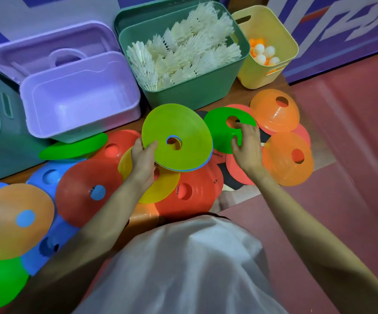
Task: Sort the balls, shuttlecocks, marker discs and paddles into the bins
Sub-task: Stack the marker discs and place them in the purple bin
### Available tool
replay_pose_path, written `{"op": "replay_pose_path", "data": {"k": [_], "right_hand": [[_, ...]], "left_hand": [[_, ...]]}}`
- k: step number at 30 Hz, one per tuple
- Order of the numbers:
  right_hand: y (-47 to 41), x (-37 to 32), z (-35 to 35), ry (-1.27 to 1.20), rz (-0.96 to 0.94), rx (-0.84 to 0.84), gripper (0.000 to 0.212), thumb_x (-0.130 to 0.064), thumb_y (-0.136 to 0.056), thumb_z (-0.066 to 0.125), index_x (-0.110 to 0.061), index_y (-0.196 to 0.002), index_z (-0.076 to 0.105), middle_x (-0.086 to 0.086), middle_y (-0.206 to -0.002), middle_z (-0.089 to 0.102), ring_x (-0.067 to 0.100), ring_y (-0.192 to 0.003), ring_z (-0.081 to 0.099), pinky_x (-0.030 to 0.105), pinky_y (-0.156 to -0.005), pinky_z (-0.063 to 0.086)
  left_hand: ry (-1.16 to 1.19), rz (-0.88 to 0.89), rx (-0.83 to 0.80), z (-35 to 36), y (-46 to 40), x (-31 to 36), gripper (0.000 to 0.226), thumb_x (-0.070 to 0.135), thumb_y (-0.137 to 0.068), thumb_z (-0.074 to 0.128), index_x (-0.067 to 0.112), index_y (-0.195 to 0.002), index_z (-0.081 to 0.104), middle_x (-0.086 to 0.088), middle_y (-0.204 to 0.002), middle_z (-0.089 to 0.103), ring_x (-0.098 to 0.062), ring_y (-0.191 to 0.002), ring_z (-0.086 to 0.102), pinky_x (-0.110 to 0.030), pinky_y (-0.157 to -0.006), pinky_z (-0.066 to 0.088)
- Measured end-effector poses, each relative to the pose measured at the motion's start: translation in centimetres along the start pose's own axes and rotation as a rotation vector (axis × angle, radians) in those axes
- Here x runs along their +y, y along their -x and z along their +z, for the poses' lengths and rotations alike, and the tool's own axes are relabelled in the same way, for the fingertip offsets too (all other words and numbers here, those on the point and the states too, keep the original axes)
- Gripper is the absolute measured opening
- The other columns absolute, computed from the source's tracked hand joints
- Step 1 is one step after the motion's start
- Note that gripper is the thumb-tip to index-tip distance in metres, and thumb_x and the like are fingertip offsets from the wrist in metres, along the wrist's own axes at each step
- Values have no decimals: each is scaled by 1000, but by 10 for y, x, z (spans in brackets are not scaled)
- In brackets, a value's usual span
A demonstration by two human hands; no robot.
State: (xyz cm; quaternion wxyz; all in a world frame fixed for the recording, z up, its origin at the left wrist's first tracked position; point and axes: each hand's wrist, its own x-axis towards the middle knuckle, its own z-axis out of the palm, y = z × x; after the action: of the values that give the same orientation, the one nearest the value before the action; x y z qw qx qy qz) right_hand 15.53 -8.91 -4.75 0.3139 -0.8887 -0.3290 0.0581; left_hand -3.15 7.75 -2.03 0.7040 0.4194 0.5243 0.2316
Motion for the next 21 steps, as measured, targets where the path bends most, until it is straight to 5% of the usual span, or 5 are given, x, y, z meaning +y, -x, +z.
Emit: {"op": "replay_pose_path", "data": {"k": [3, 7, 14, 21], "right_hand": [[-19, 25, 10, 209, -22, -259, 68, -3, -78, 66, 0, -139, 38, 19, -140, 43, 42, -120, 42, 46, -99, 36], [-31, 38, 31, 365, -90, -378, 83, -8, -74, 72, 1, -145, 29, 23, -140, 40, 45, -114, 46, 50, -90, 44], [-33, 32, 46, 375, -92, -369, 95, -30, -68, 82, -3, -144, 32, 24, -112, 43, 40, -91, 51, 42, -68, 47], [-27, 7, 19, 107, 31, -132, 108, -63, -54, 68, -7, -141, 35, 21, -118, 39, 39, -111, 45, 42, -87, 48]], "left_hand": [[-6, 9, 23, -4, -1, -4, 21, 1, -94, 51, 18, -104, 58, -3, -100, 67, -20, -88, 63, -46, -88, 50], [1, 40, 59, -4, -1, -6, 22, 0, -94, 52, 20, -100, 58, -3, -99, 66, -23, -93, 61, -49, -94, 48], [38, 59, 58, 6, 0, -2, 19, 0, -93, 53, 17, -100, 58, -6, -99, 66, -25, -93, 61, -53, -92, 48], [63, 93, 127, 6, 0, -1, 18, 2, -93, 54, 19, -95, 59, -7, -99, 66, -25, -95, 61, -50, -91, 49]]}}
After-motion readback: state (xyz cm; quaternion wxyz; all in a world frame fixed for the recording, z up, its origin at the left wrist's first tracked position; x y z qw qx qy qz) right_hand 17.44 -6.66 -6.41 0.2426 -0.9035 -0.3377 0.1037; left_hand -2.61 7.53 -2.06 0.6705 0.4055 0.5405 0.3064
